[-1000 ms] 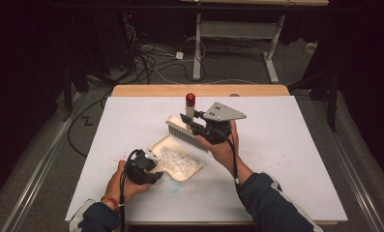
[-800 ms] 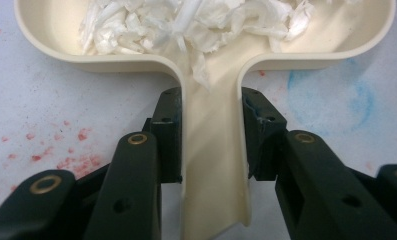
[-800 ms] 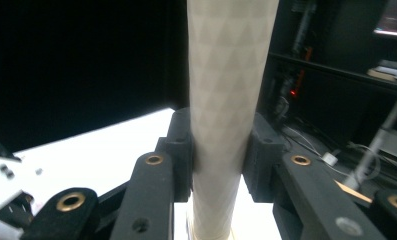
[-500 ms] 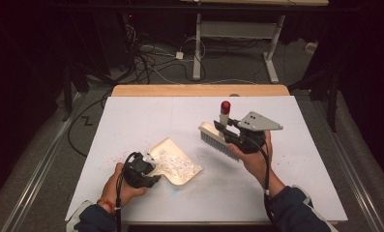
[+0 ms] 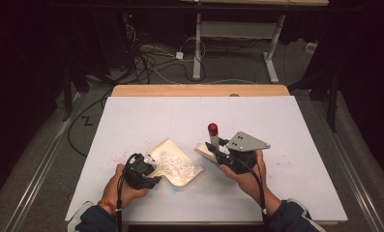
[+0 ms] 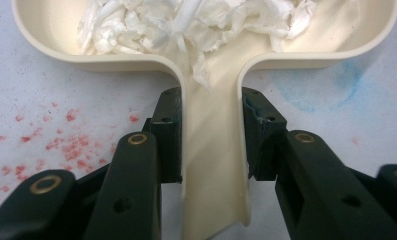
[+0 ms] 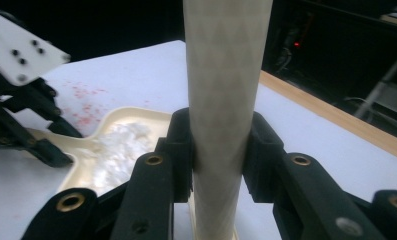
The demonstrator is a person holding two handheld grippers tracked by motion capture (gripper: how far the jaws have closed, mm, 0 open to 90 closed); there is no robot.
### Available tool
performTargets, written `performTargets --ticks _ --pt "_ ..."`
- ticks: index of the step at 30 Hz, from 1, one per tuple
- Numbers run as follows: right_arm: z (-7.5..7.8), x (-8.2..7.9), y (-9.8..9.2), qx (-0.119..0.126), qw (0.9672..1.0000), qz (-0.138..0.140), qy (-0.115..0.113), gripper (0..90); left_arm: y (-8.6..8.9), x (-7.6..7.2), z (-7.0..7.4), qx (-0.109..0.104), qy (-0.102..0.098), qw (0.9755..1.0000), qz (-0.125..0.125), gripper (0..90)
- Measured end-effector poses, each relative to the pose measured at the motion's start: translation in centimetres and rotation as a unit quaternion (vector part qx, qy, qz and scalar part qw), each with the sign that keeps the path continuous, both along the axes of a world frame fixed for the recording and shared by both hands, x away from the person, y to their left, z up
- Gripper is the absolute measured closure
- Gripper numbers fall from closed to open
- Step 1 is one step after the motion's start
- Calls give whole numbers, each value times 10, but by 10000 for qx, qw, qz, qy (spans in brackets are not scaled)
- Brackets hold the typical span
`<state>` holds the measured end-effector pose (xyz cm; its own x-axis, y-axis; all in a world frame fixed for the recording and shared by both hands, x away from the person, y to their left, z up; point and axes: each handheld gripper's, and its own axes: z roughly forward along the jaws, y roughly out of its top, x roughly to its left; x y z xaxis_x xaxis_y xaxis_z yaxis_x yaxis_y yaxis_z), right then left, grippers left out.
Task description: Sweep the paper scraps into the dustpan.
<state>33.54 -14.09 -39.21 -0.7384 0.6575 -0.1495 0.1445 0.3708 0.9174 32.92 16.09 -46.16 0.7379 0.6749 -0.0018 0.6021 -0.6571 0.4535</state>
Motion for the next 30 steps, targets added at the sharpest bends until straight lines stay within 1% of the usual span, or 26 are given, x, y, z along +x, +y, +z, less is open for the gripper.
performTargets --ticks 3,5,6,9,12,13,14,16,18,20,21,22,23,24,25,26,27,28,29,30 --pt "0 -4 12 46 9997 230 -17 705 1 0 0 -30 1 10000 6 636" --pt "0 -5 14 79 9996 279 -13 706 1 0 -1 -37 -2 10000 9 636" --pt "3 -8 16 137 9992 375 -35 706 1 0 -1 -37 -2 10000 10 636" --pt "7 -10 13 307 9987 392 -120 706 1 -1 -1 -38 -11 10000 17 636" --pt "14 -10 5 517 9979 322 -224 706 0 -1 -1 -29 -16 10000 17 636" --pt "14 -10 5 517 9979 322 -224 706 0 -1 -1 -25 -16 10000 18 636" --pt "20 -9 -1 587 9974 296 -283 706 0 -1 0 -22 -22 10000 21 636" --pt "22 -8 -5 636 9972 208 -338 706 0 -1 0 -24 -17 10000 22 636" --pt "21 -6 -8 681 9971 169 -300 706 0 -1 -1 -37 -16 10000 24 636" --pt "20 -4 -9 680 9970 147 -330 706 0 -1 -1 -39 -16 10000 28 636" --pt "16 -2 -9 631 9971 34 -431 706 0 -1 -1 -43 -16 10000 31 636" --pt "14 0 -9 599 9971 -25 -476 705 0 -1 -1 -43 -16 10000 31 636" --pt "14 0 -9 599 9971 -25 -476 705 0 -1 -1 -44 -16 10000 30 636" --pt "9 4 -9 516 9974 -137 -483 706 0 -1 -1 -43 -18 10000 31 636" --pt "9 4 -9 516 9974 -137 -483 706 0 -1 -1 -39 -20 10000 31 636" --pt "2 7 -8 367 9977 -262 -510 706 0 -1 -1 -39 -20 10000 33 635" --pt "-1 8 -6 276 9977 -322 -535 706 0 -1 -1 -41 -19 10000 35 635" --pt "-1 8 -6 276 9977 -322 -535 706 0 -1 -1 -38 -19 10000 31 635" --pt "-4 9 -4 183 9978 -351 -533 706 0 -1 -1 -41 -18 10000 34 635" --pt "-8 9 1 147 9980 -363 -501 706 0 -1 -1 -39 -19 10000 33 635"
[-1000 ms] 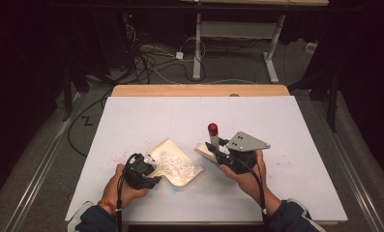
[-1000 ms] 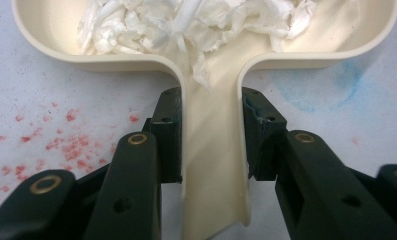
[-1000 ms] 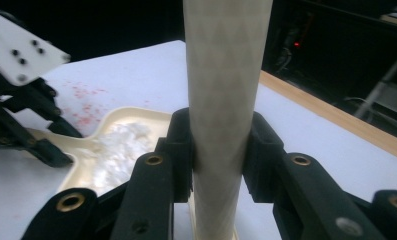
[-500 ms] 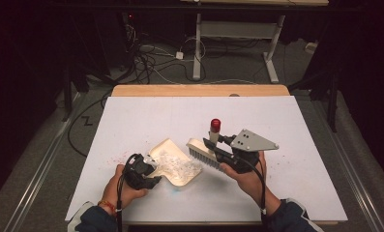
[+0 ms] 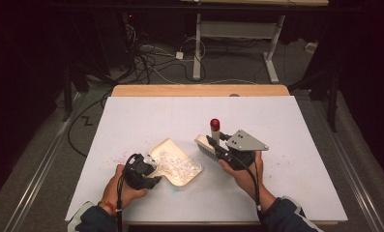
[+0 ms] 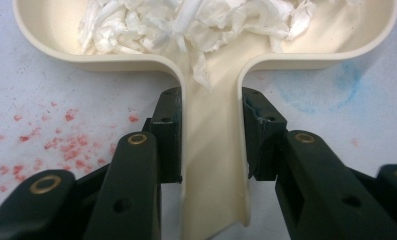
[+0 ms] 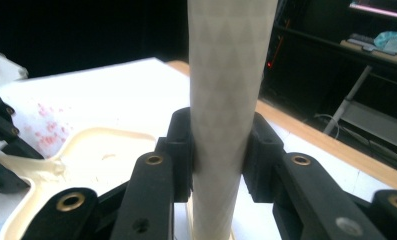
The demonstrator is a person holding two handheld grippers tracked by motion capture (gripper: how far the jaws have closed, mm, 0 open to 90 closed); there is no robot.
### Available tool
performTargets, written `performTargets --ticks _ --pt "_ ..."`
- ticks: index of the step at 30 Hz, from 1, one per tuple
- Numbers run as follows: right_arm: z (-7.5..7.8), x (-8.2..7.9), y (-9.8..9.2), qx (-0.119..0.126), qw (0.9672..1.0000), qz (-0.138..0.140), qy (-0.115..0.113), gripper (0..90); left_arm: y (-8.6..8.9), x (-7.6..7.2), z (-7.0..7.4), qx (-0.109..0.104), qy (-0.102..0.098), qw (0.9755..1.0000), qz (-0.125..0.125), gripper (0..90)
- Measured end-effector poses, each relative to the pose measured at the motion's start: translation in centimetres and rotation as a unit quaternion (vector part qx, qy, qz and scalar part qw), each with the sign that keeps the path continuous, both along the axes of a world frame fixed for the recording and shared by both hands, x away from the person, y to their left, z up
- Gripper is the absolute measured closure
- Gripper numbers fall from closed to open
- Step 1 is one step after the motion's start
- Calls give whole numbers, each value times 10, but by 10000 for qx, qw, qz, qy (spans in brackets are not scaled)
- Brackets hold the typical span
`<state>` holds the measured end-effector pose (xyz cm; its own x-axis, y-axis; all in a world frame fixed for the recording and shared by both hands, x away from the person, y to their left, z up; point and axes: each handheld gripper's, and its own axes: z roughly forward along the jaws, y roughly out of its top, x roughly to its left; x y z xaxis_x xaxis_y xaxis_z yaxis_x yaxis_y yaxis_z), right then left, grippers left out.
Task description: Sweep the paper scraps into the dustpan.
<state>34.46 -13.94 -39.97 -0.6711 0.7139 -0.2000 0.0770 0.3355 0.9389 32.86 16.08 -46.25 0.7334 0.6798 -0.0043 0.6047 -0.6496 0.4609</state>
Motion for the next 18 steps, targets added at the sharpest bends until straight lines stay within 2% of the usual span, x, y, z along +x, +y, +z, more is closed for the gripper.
performTargets --ticks 4,5,6,8,10,12,16,18 --pt "-4 -2 11 -22 9999 96 -104 706 0 0 0 16 -2 10000 -1 636" --pt "-7 -4 19 27 9997 251 -53 705 0 0 0 9 1 10000 1 635" --pt "-7 -4 19 27 9997 251 -53 705 0 0 0 9 1 10000 1 635" --pt "-9 -7 30 101 9988 489 21 702 0 0 0 6 4 10000 0 635" --pt "-7 -9 36 203 9971 718 147 705 0 0 0 -10 10 10000 0 635" --pt "-4 -12 41 260 9962 823 144 705 0 0 0 -12 6 10000 -4 635" --pt "3 -12 45 478 9936 996 215 706 0 0 0 -17 3 10000 -9 635" --pt "4 -12 45 471 9939 983 177 706 0 0 0 -14 -1 10000 -10 635"
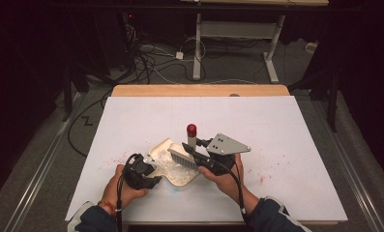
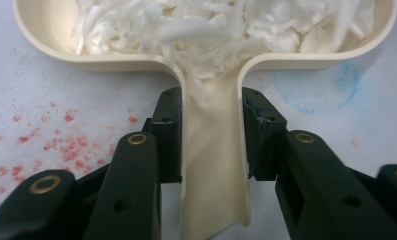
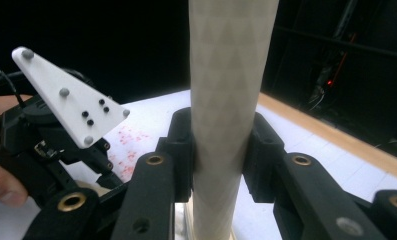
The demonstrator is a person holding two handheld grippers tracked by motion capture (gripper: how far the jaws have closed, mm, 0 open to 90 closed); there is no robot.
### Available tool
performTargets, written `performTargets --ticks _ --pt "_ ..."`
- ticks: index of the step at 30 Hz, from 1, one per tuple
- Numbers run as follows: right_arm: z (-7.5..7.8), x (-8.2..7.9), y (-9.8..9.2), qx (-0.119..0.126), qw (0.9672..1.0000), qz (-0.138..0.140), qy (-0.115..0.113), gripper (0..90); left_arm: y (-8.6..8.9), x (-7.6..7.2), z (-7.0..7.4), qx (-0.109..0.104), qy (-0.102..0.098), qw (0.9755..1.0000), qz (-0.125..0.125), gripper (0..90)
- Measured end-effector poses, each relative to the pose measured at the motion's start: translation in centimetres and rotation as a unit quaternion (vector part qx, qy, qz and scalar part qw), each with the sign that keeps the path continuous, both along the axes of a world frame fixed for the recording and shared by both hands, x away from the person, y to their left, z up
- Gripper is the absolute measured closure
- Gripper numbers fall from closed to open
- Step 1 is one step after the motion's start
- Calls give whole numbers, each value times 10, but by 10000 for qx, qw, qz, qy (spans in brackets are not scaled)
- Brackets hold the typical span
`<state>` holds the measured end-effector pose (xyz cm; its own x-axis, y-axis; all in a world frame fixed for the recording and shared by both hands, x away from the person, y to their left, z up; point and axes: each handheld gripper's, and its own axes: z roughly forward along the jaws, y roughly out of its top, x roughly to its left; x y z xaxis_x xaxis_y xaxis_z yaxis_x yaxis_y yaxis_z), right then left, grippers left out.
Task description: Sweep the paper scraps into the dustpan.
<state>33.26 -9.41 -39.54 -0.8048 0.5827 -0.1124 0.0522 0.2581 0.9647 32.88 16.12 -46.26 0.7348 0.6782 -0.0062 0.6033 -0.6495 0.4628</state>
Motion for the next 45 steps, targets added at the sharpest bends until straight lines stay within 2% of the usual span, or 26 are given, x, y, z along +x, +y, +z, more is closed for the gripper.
performTargets --ticks 1,3,9,13,16,19,23,27,31,38,40,45 --pt "4 -2 0 -79 9999 -51 -142 706 0 0 0 -5 2 10000 1 635" --pt "8 -1 -3 -31 9998 -59 -188 706 0 0 0 -3 -2 10000 -2 635" --pt "16 1 -12 104 9997 -146 -157 706 0 0 0 1 -3 10000 -5 635" --pt "19 1 -18 84 9999 -110 -100 706 0 0 0 -4 5 10000 -4 635" --pt "17 1 -21 -4 10000 -70 -40 706 0 0 0 -1 7 10000 -2 635" --pt "7 1 -22 -314 9995 -49 38 706 0 0 0 -5 5 10000 8 635" --pt "2 0 -28 -401 9991 -20 113 706 1 0 0 -17 29 10000 9 635" --pt "5 -2 -36 -354 9992 -43 159 706 1 1 0 -24 40 10000 -1 635" --pt "14 -8 -44 -81 9999 -81 22 706 1 1 0 -17 41 10000 4 635" --pt "11 -6 -43 -86 9999 -67 100 706 1 1 0 -44 30 10000 10 635" --pt "17 -8 -48 21 10000 -95 13 706 1 1 0 -51 31 10000 9 635" --pt "24 -11 -57 38 9999 -108 5 706 1 1 0 -35 17 10000 9 635"
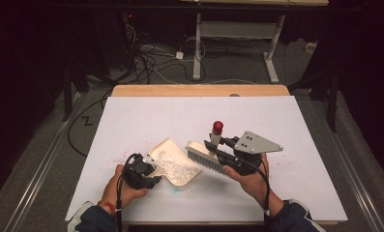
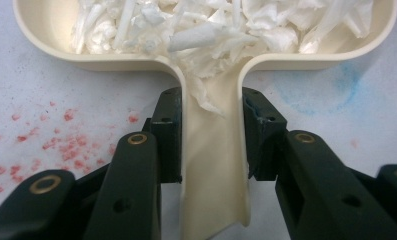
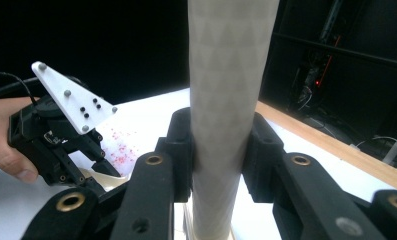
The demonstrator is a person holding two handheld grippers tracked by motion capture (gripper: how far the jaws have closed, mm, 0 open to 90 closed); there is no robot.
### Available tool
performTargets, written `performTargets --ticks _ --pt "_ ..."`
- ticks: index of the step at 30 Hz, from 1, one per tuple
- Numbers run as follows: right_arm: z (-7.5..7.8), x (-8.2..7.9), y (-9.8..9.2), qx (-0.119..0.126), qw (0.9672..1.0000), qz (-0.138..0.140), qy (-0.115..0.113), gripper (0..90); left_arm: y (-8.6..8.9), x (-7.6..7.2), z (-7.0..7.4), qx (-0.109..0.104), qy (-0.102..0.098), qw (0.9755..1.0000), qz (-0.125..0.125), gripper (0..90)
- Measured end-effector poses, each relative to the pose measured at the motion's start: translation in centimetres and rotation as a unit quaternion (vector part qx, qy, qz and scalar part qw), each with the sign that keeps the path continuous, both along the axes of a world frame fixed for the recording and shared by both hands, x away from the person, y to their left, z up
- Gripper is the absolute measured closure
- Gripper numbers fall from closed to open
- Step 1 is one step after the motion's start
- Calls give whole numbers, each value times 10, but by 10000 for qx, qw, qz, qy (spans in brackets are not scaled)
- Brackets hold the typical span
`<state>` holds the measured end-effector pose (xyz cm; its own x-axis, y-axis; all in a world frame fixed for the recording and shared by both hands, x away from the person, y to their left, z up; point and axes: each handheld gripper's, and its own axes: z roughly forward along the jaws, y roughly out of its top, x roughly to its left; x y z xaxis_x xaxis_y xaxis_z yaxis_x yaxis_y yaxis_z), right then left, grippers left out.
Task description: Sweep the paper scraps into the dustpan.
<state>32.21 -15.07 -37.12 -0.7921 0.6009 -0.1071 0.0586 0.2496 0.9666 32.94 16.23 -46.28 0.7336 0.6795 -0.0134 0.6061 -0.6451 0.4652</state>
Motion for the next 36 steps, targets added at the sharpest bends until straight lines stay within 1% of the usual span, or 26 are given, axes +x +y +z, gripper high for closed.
performTargets --ticks 2,4,5,6,7,8,9,10,11,12,14,15,16,17,18,21,22,23,24,26,27,28,30,31,32,36 --pt "3 0 -6 5 10000 11 0 706 0 0 0 -3 -2 10000 6 635" --pt "7 -1 -16 -18 10000 -19 5 706 0 0 0 -13 -9 10000 18 635" --pt "7 -1 -16 -18 10000 -19 5 706 0 0 0 -23 -4 10000 23 635" --pt "9 -2 -25 -53 10000 -40 8 706 0 0 0 -31 5 10000 46 635" --pt "9 -2 -25 -53 10000 -40 8 706 1 0 0 -46 3 10000 66 635" --pt "11 -3 -35 -79 9999 -85 9 706 1 0 0 -39 0 10000 68 635" --pt "12 -3 -40 -87 9999 -110 25 706 1 1 1 -31 -13 10000 74 635" --pt "12 -3 -40 -87 9999 -110 25 706 1 1 1 -39 -19 10000 85 635" --pt "14 -5 -51 -78 9998 -173 19 706 1 1 1 -43 -23 9999 109 635" --pt "14 -5 -51 -78 9998 -173 19 706 2 1 2 -38 -37 9999 120 635" --pt "15 -6 -61 -123 9996 -242 38 706 2 1 3 -47 -55 9999 140 634" --pt "16 -7 -72 -119 9994 -306 63 705 2 1 3 -50 -50 9999 150 635" --pt "16 -7 -72 -119 9994 -306 63 705 3 1 3 -65 -49 9998 156 635" --pt "16 -7 -83 -129 9992 -356 116 705 3 1 3 -67 -48 9998 170 634" --pt "16 -7 -83 -129 9992 -356 116 705 4 1 3 -75 -52 9998 183 634" --pt "15 -9 -98 -166 9986 -424 257 706 6 2 3 -75 -80 9997 216 634" --pt "15 -10 -104 -183 9985 -452 241 705 7 2 3 -86 -69 9997 225 635" --pt "15 -11 -115 -186 9983 -465 314 705 8 2 3 -92 -68 9997 237 634" --pt "16 -13 -120 -184 9981 -465 346 705 10 2 2 -104 -40 9996 263 634" --pt "16 -14 -125 -157 9980 -486 362 705 13 2 1 -155 -29 9992 355 634" --pt "17 -15 -129 -239 9978 -510 338 705 15 3 1 -140 -21 9992 384 634" --pt "19 -19 -134 -494 9968 -565 262 705 16 3 1 -134 -31 9990 427 633" --pt "20 -20 -137 -537 9967 -554 246 705 19 4 1 -184 -44 9985 515 633" --pt "21 -21 -141 -520 9967 -546 285 705 21 5 1 -195 -52 9983 546 634" --pt "22 -21 -148 -452 9973 -449 363 705 23 5 1 -200 -56 9981 584 633" --pt "23 -23 -157 -389 9973 -455 419 705 27 7 1 -229 -73 9974 684 634"
